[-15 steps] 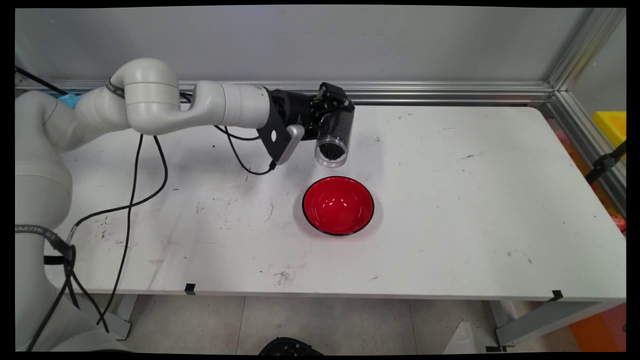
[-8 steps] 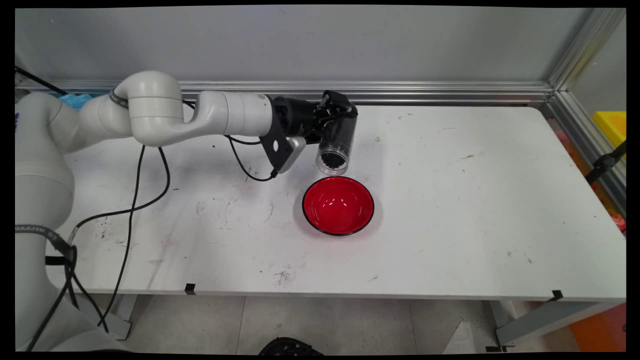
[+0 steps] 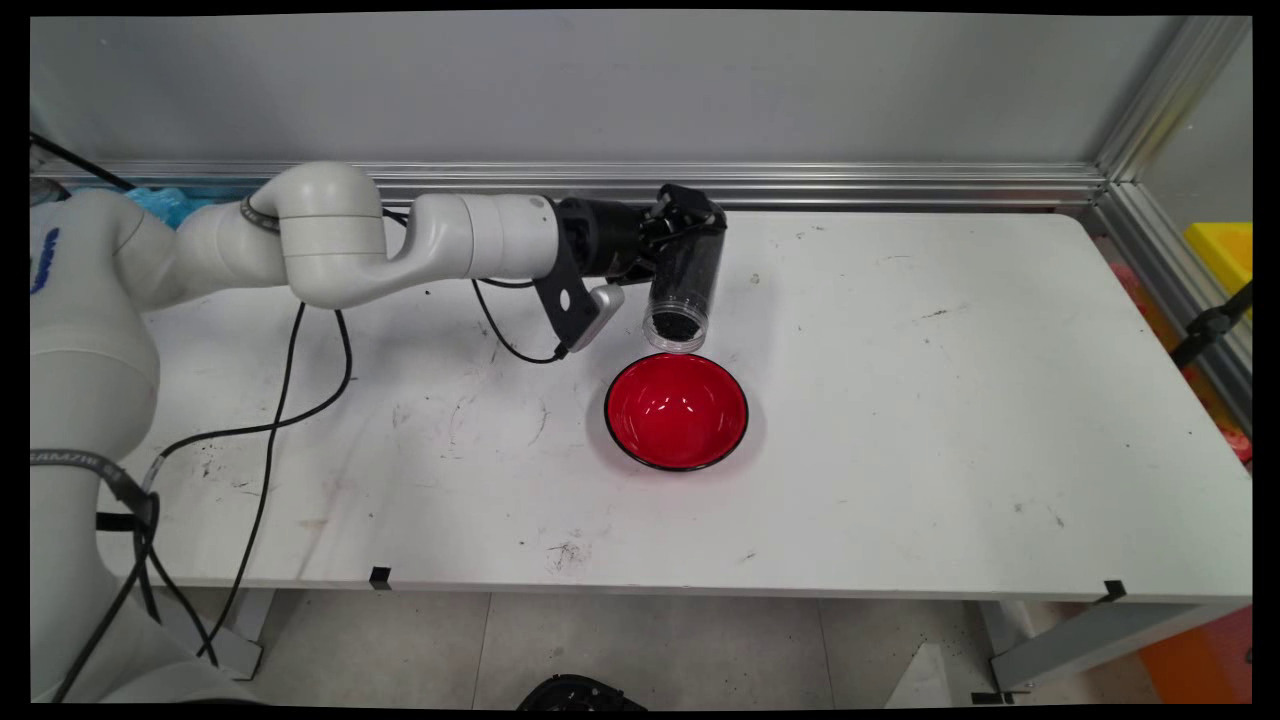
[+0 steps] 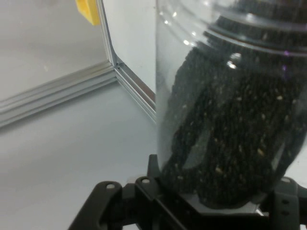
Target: Pour the black seasoning powder in the red bowl
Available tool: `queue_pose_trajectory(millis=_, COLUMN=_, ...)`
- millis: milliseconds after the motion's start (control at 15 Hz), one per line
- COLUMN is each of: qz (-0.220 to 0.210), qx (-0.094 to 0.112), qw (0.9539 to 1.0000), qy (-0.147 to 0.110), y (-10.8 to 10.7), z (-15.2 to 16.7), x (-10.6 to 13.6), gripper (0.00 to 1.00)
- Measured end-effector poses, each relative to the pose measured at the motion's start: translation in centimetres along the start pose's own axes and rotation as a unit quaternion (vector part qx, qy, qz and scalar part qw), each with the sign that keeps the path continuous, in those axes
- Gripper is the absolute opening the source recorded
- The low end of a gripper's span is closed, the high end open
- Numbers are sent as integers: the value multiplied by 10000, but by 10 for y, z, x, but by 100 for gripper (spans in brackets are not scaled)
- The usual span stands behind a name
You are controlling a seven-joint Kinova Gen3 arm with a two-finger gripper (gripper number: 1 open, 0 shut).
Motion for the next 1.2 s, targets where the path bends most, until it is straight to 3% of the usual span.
queue_pose_trajectory(millis=1200, qz=922, qx=326, qw=9951, qy=133, y=15, z=20, x=12, gripper=0)
